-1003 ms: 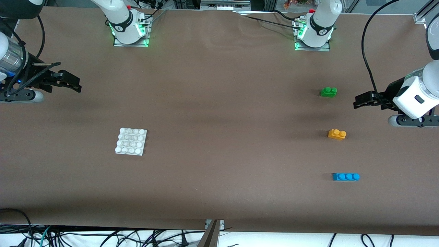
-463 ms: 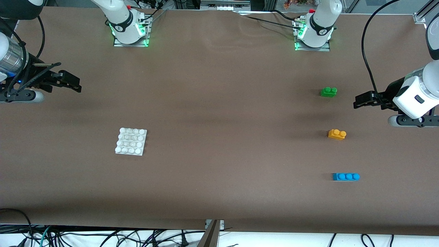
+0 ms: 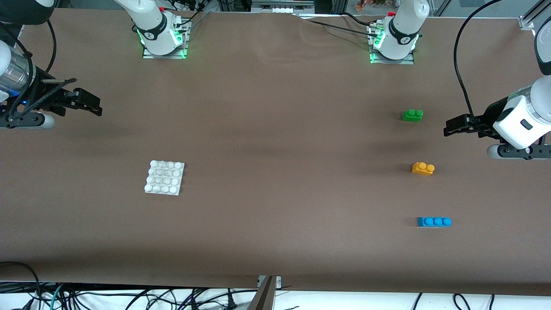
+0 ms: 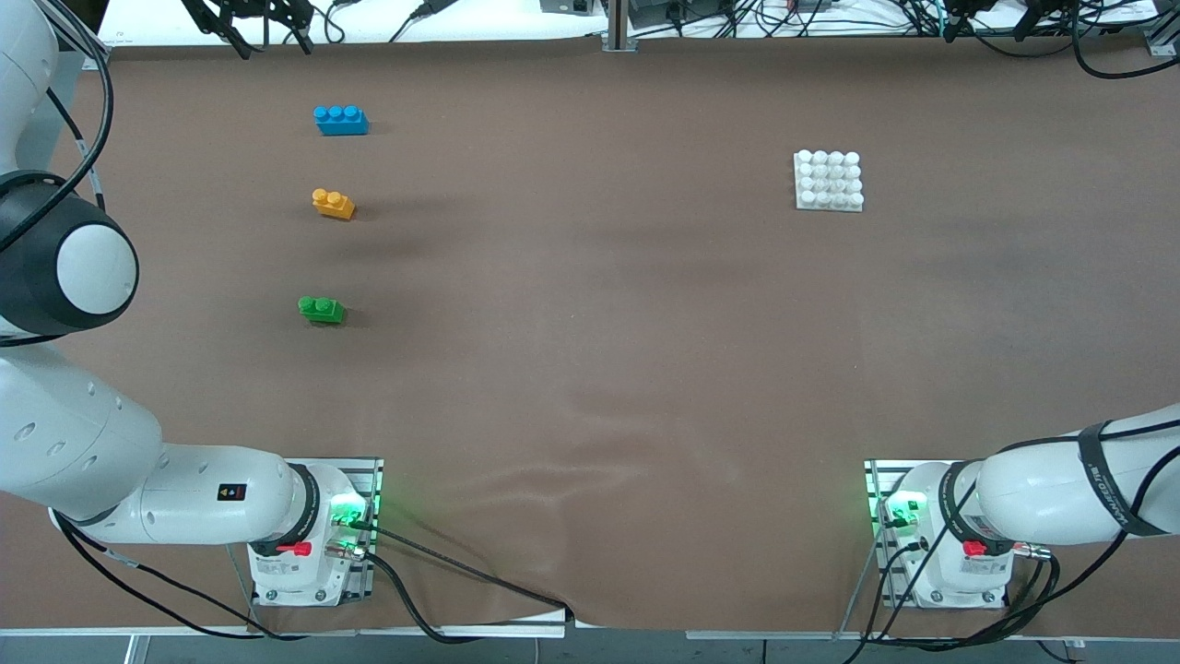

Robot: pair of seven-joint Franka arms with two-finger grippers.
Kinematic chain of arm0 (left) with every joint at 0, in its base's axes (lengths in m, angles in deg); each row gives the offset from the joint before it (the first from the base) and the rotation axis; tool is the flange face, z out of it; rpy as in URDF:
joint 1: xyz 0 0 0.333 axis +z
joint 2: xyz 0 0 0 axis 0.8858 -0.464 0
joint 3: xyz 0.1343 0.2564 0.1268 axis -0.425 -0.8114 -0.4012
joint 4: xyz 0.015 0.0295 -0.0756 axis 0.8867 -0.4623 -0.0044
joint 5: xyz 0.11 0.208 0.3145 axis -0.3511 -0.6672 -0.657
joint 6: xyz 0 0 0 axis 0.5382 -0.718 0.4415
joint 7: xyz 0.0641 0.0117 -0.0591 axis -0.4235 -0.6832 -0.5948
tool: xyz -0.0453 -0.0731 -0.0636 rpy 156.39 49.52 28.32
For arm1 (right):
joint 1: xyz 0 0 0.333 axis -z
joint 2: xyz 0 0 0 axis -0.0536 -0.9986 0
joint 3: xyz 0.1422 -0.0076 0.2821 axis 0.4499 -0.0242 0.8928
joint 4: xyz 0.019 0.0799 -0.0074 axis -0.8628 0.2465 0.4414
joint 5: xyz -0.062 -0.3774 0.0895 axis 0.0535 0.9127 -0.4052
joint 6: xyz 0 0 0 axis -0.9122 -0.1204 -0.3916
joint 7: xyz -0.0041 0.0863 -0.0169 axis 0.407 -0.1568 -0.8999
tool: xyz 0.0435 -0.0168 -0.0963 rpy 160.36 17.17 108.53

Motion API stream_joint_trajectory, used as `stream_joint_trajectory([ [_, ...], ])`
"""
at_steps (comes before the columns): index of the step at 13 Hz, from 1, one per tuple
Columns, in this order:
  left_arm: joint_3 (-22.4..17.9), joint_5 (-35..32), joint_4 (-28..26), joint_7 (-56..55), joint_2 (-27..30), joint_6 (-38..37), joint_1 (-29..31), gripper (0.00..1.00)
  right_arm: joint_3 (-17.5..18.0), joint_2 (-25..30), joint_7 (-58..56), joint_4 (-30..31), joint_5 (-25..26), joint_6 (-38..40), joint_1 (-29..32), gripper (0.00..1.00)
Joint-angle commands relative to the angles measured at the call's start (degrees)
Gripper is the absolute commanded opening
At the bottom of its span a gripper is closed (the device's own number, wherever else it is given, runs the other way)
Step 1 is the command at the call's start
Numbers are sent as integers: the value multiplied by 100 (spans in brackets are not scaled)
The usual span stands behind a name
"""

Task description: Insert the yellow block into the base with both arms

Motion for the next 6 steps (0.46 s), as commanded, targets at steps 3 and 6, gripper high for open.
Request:
stream_joint_trajectory([
  [3, 3, -111, -53, 114, 56, 1, 10, 100, 57, 116, -87, 77, 75, -19, 44, 99],
  [6, 3, -111, -53, 114, 56, -8, 10, 100, 66, 116, -87, 77, 41, -62, 44, 99],
])
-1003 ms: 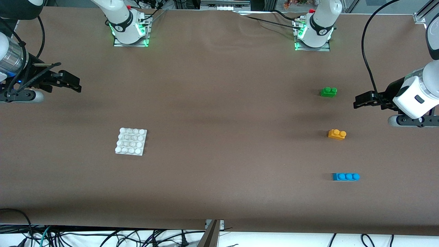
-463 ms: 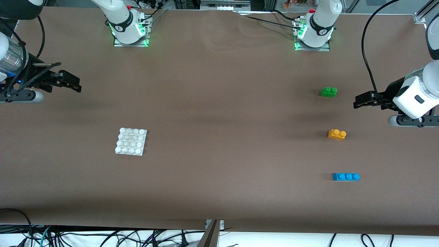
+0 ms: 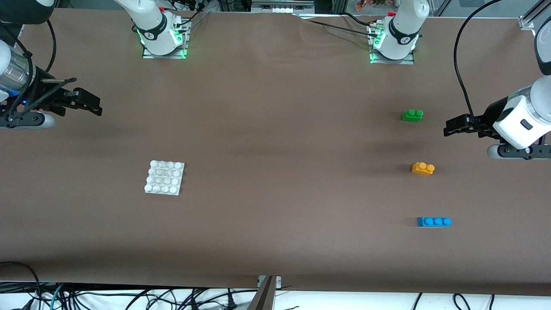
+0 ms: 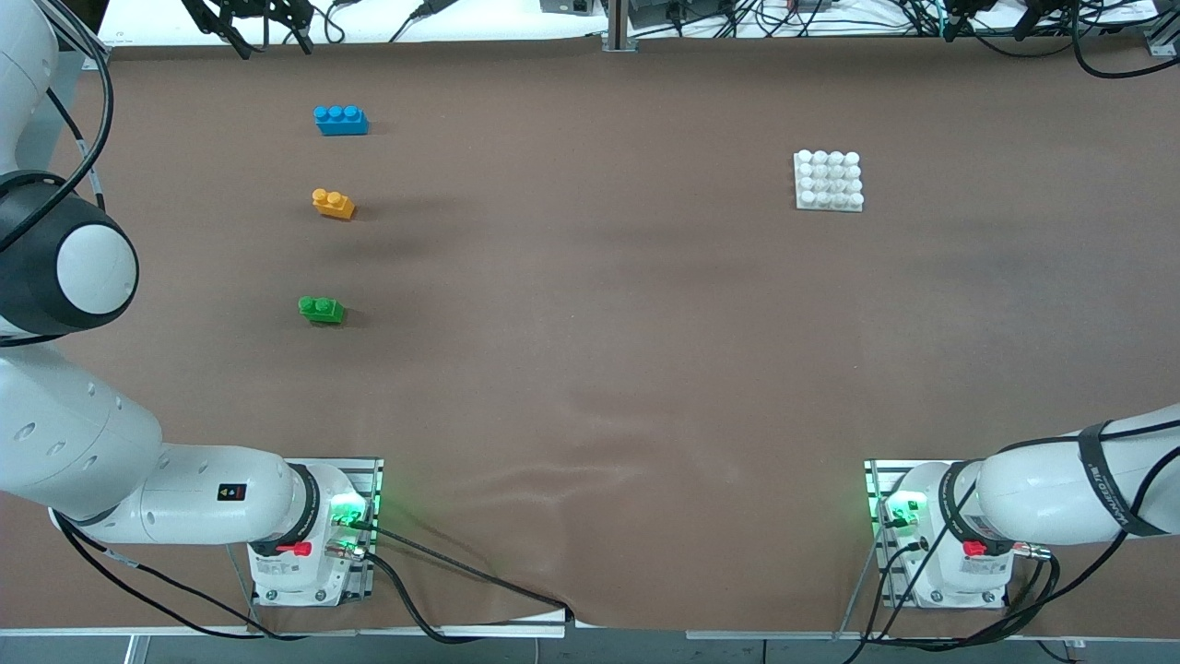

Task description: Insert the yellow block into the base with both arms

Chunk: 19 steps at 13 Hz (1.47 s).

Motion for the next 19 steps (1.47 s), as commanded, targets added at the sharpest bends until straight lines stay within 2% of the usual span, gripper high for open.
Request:
stream_joint_trajectory([
  [1, 3, -111, -53, 113, 56, -8, 10, 100, 61, 112, -76, 77, 40, -61, 44, 99],
  [19, 3, -102, -44, 113, 56, -8, 1, 100, 26, 112, -41, 341, 75, -465, 44, 99],
])
